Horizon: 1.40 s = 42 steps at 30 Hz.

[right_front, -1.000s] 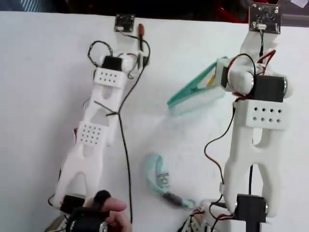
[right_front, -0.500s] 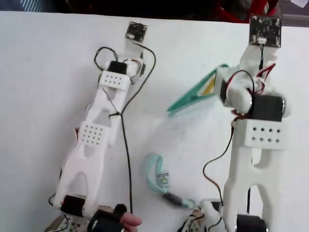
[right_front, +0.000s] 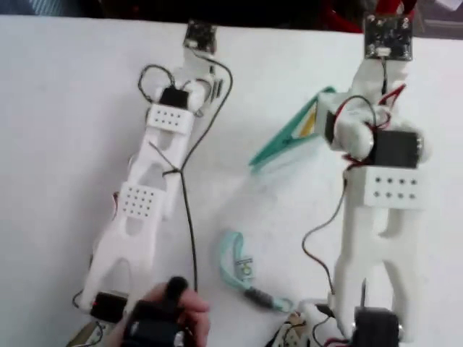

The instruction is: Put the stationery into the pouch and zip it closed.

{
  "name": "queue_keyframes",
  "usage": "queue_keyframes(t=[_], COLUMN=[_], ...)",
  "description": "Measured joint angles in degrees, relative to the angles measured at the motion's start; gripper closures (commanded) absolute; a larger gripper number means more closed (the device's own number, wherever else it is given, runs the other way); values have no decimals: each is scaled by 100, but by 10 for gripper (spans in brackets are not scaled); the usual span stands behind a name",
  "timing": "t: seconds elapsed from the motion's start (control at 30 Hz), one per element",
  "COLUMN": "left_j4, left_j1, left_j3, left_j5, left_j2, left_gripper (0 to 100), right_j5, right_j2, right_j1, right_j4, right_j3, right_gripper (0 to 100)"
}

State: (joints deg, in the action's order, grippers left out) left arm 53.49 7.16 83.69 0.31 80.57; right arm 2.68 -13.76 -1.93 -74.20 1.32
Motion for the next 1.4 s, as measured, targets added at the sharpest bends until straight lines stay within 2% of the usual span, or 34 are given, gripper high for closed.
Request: queue_keyframes(t=[0.07,0.2,0.33,0.53,0.63,0.8,0.97,1.17,1.4], left_j4=[-246,-844,-870,-747,-712,-492,782,2382,4536], left_j1=[0,26,9,149,167,158,158,70,-246], left_j3=[9,158,308,114,70,132,905,1055,1055], left_j5=[-185,-1222,-1204,-1301,-1741,-1802,-1802,-1802,-1960], left_j2=[264,782,888,870,862,862,879,492,-888], left_gripper=[794,792,814,984,978,976,976,976,978], right_j5=[0,0,0,0,0,0,0,0,0], right_j2=[149,185,185,185,202,229,229,229,255], right_j1=[0,0,0,0,0,0,0,0,0], right_j4=[-9,-9,-9,-35,-35,-88,-88,-88,-88], right_j3=[-97,-141,-141,-141,-141,-141,-141,-141,-141], right_gripper=[981,981,981,981,981,981,981,981,981])
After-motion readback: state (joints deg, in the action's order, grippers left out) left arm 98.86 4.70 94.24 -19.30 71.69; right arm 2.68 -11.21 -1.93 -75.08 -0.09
